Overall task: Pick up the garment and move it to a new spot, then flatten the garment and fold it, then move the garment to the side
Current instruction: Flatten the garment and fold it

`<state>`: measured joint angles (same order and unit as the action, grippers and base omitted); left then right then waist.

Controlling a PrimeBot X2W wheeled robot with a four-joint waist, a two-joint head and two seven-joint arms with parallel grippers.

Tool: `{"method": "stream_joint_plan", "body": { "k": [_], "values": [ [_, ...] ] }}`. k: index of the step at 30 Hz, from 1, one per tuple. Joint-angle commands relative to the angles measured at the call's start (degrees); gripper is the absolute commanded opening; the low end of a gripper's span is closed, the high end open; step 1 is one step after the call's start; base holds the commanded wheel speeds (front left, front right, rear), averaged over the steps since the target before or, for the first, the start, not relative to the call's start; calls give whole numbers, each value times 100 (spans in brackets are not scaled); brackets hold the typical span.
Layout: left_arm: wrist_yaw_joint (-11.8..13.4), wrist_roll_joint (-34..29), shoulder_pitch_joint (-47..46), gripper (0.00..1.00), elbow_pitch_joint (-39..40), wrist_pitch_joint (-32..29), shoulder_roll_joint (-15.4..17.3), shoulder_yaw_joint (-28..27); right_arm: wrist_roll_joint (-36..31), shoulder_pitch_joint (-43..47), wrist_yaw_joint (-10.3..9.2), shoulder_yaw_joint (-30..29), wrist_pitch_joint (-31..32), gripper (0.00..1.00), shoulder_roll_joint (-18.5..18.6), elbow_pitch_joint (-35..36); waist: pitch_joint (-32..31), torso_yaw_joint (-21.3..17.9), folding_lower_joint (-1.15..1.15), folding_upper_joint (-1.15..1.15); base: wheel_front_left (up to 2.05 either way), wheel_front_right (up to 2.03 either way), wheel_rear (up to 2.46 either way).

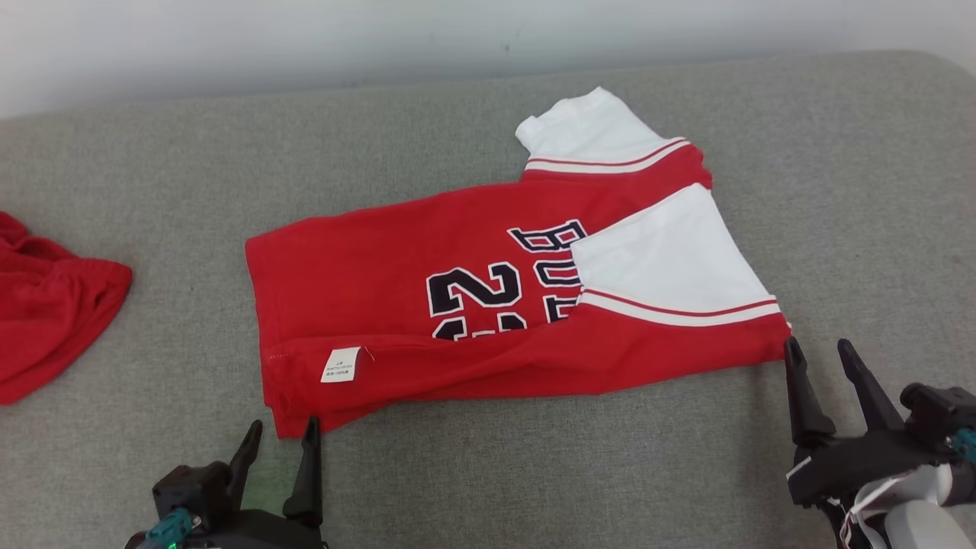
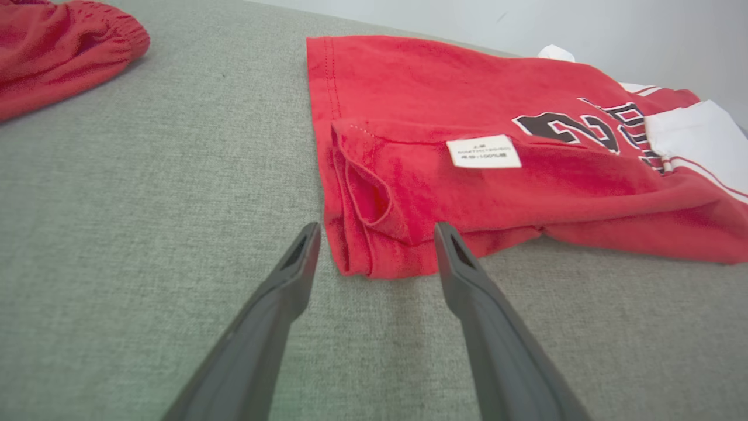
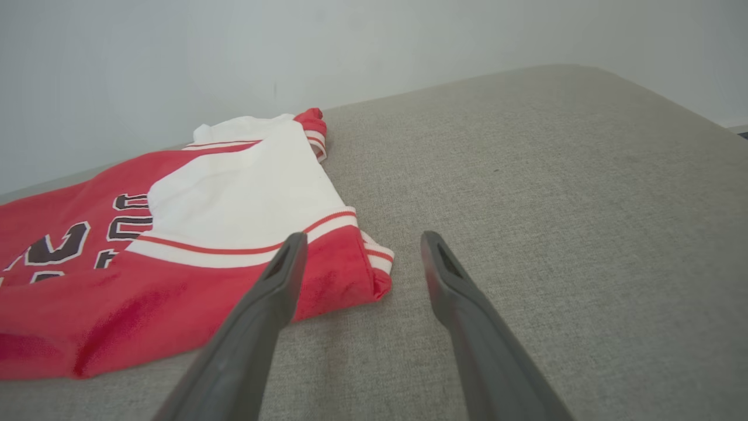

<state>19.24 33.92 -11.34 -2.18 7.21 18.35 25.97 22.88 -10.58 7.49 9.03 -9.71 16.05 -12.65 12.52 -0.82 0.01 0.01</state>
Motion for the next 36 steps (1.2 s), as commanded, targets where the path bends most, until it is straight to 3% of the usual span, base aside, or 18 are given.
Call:
{"method": "stream_joint_plan", "body": {
  "k": [1,7,8,9,10,11,12,26,31,36],
  "values": [
    [-52,83,-98,100,-74,42,-18,-9,52,-169,0,106,-57,100,88,-183,185,50,-1,-1,0,0,0],
    [-294,297,-259,100,-228,34,-148,3,287,-624,0,454,-198,100,223,-711,342,86,-1,-1,0,0,0],
    [-355,339,-291,95,-259,35,-155,3,356,-738,0,570,-201,100,267,-868,370,89,-1,-1,0,0,0],
    [-384,370,-289,52,-257,27,-163,16,401,-787,0,624,-223,100,273,-927,380,90,-1,-1,0,0,0],
    [-416,414,-281,35,-252,23,-180,23,460,-834,0,667,-239,51,284,-995,389,94,-1,-1,0,0,0],
    [-440,435,-273,0,-244,13,-180,26,511,-868,0,705,-237,16,307,-1055,396,100,-1,-1,0,0,0],
    [-462,474,-261,0,-217,-8,-180,33,597,-900,0,736,-254,0,308,-1097,403,106,-1,-1,0,0,0],
    [-724,905,131,0,685,-449,244,-94,1390,-802,0,950,-321,0,713,-940,396,189,-1,-1,0,0,0],
    [-713,1129,416,0,1080,-700,543,-231,1492,-405,0,830,-193,0,883,-464,349,217,-1,-1,0,0,0],
    [-766,1385,746,0,1351,-1036,761,-226,1455,270,-1,547,59,0,810,152,293,213,-1,-1,0,0,0]
  ]
}}
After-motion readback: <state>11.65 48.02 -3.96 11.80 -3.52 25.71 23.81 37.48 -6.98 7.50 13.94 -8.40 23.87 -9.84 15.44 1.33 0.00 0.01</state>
